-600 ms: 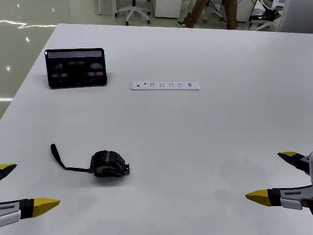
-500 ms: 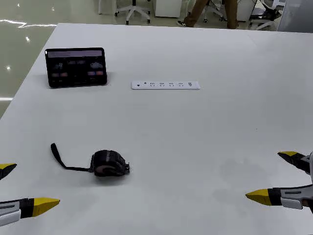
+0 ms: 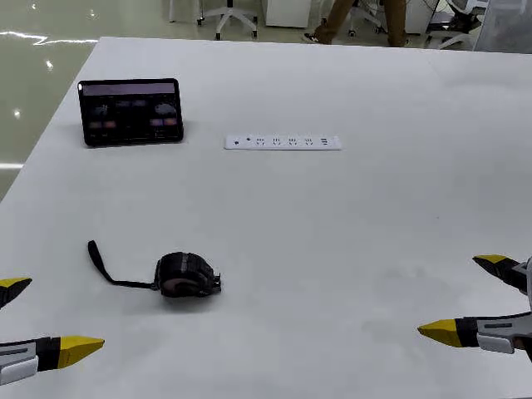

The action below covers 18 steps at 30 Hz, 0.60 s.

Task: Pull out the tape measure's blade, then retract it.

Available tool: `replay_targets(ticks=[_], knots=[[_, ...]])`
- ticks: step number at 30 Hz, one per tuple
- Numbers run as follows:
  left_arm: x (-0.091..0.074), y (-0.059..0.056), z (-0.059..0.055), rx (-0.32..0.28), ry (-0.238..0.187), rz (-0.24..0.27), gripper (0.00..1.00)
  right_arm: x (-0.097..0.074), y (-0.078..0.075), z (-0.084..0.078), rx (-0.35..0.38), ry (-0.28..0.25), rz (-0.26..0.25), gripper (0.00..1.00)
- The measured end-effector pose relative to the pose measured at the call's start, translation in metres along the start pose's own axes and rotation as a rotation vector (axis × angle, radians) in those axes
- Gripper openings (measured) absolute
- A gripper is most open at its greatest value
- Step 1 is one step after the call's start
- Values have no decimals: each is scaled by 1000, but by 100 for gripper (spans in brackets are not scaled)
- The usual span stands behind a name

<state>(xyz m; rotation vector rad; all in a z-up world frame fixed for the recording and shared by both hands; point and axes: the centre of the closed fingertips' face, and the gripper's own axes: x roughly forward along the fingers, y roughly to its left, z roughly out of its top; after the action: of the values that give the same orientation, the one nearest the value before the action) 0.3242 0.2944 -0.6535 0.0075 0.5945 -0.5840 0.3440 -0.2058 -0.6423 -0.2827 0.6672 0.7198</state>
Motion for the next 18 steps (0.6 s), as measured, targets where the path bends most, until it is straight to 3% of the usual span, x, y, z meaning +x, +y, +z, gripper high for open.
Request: replay_targets(ticks=[7, 8, 12, 18], knots=[[2, 0, 5, 32, -3, -12, 100, 2, -2, 1, -3, -1, -3, 100], [4, 0, 12, 80, -40, -12, 100, 3, -2, 2, -6, -3, -3, 100], [9, -1, 13, 74, -8, -25, 100, 6, -1, 8, -17, -7, 2, 100], [21, -7, 29, 92, -19, -53, 100, 15, 1, 30, -41, -47, 4, 100]])
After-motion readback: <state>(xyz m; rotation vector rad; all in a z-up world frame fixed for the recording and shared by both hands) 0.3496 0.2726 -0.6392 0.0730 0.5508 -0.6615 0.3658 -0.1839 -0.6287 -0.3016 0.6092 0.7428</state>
